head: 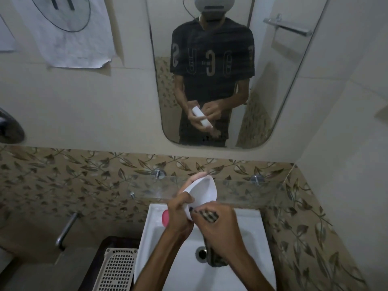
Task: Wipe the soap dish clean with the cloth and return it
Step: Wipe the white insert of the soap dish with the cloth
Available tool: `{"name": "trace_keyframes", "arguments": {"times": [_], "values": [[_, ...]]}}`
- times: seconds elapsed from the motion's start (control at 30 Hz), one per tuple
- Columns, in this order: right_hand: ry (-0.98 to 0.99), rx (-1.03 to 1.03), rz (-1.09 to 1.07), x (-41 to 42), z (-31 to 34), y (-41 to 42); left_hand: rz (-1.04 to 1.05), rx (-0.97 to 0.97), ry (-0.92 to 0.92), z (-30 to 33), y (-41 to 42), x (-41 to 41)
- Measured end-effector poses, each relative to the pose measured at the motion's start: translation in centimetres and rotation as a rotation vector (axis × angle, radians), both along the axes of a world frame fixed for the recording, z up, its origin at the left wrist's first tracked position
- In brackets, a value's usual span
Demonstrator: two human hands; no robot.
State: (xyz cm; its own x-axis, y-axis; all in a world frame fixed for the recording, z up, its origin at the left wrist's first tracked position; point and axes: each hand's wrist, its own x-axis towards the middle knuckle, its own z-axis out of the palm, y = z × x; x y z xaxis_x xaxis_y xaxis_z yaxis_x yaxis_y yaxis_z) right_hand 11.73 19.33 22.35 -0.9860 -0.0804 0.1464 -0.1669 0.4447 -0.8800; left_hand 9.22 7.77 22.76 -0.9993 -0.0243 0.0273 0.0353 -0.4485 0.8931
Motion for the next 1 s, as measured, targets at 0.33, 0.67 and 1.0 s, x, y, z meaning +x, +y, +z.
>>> {"name": "trace_keyframes", "arguments": {"times": [0.33,0.67,1.0], "values": [[-0.405,-0.368,-0.009,-0.1,1.3,0.2,0.06,-0.058,0.01,-0.7,0.2,-0.2],[0.243,0.219,-0.162,-3.1,1.6,0.5,-0.006,0.469,-0.111,-1.0,0.4,-0.1],[0.165,0.327,-0.178,-4.2,2.3,0.4,-0.033,0.476,-0.056,-0.3,-0.2,-0.5]]}}
